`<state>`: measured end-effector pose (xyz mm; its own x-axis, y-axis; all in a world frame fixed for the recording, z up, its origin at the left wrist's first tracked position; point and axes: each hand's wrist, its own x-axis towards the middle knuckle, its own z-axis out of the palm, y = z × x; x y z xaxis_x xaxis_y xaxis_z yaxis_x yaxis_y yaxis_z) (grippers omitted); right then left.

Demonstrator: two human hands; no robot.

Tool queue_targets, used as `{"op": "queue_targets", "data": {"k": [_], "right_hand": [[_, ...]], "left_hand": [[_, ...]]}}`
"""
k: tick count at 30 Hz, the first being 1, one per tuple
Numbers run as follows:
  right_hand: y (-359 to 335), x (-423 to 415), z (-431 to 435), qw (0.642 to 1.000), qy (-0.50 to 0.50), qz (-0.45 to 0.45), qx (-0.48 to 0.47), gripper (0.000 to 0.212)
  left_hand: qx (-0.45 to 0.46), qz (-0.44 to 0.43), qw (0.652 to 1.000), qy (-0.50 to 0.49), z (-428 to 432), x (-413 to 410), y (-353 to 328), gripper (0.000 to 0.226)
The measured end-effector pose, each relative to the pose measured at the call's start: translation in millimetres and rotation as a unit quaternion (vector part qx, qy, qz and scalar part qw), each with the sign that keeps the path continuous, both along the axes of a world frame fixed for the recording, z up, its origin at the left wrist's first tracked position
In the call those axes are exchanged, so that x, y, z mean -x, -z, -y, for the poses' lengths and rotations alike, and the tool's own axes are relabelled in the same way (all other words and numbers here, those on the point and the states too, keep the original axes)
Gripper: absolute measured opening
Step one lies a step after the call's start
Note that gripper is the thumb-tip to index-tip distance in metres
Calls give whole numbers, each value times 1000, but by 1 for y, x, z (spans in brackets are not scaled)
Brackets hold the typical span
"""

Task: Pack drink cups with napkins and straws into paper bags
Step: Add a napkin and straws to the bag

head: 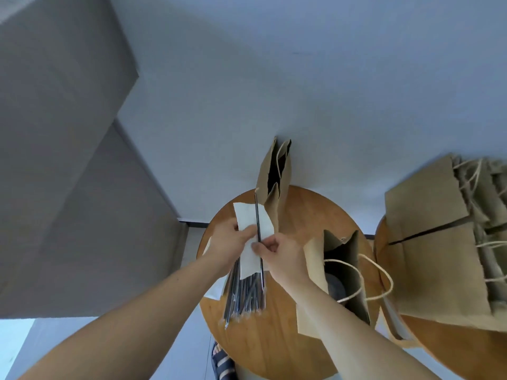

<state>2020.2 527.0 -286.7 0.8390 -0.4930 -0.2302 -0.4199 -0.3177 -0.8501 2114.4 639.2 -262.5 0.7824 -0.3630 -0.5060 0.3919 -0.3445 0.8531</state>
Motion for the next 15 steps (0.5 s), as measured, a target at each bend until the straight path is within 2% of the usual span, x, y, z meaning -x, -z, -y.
{"op": "queue_targets", "data": {"k": [2,6,8,11,15], "right_hand": [[-19,6,6,1000,-10,20,14,19],[-55,10,22,997,-3,34,69,24],[-69,9,30,995,2,33,96,27],[-91,9,39,992,-3,29,125,29],[-120,9,50,989,26,52,138,30]], "left_hand": [[26,9,1000,11,6,5,-18,15],[90,28,994,54,21,14,-58,5],[93,44,992,75,29,16,-73,11],[88,67,990,92,40,18,-93,4],[90,112,987,75,53,15,-122,10]]}}
